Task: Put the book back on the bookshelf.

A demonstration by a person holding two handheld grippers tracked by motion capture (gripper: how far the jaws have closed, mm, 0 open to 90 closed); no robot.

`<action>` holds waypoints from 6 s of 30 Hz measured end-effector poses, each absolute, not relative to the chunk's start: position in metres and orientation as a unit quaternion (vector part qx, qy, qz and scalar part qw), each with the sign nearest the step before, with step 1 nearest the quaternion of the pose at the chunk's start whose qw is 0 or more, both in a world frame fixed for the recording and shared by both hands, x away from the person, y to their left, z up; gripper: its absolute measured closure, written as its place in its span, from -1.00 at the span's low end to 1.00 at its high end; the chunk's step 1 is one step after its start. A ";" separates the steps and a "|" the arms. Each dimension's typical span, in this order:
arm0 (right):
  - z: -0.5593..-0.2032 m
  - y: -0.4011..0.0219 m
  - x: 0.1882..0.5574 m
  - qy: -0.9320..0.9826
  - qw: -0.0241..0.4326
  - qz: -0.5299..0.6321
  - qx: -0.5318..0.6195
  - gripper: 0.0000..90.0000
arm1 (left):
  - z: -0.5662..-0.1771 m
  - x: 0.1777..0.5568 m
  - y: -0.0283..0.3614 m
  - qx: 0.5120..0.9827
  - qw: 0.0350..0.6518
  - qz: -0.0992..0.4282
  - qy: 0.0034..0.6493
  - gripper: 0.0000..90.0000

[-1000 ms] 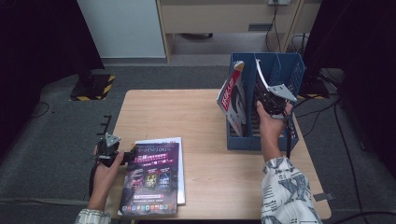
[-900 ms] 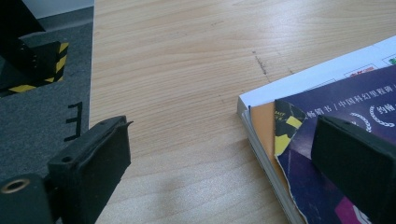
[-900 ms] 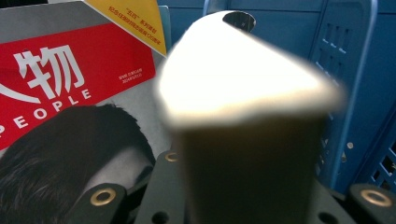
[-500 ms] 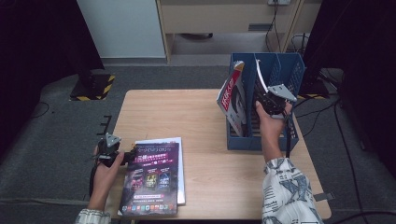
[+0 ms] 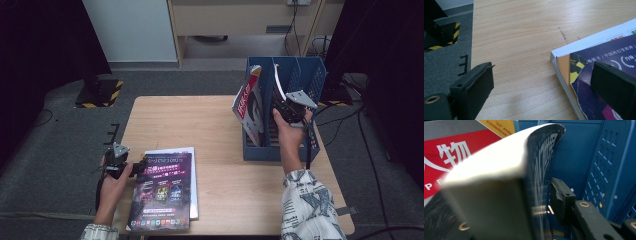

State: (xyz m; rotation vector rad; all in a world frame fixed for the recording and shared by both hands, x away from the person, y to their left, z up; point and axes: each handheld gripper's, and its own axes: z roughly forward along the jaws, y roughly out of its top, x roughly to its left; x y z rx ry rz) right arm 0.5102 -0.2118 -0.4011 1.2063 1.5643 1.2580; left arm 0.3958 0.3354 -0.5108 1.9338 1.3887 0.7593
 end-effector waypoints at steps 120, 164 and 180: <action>-0.443 -0.177 0.352 0.681 0.331 0.520 0.395 -0.56 | -0.497 0.373 0.318 0.741 0.348 0.287 0.498 -0.89; -0.486 -0.117 0.357 0.792 0.265 0.457 0.306 -0.53 | -0.516 0.377 0.316 0.757 0.363 0.164 0.517 -0.58; -0.491 -0.113 0.358 0.806 0.251 0.445 0.298 -0.56 | -0.498 0.371 0.304 0.761 0.371 0.201 0.493 -0.34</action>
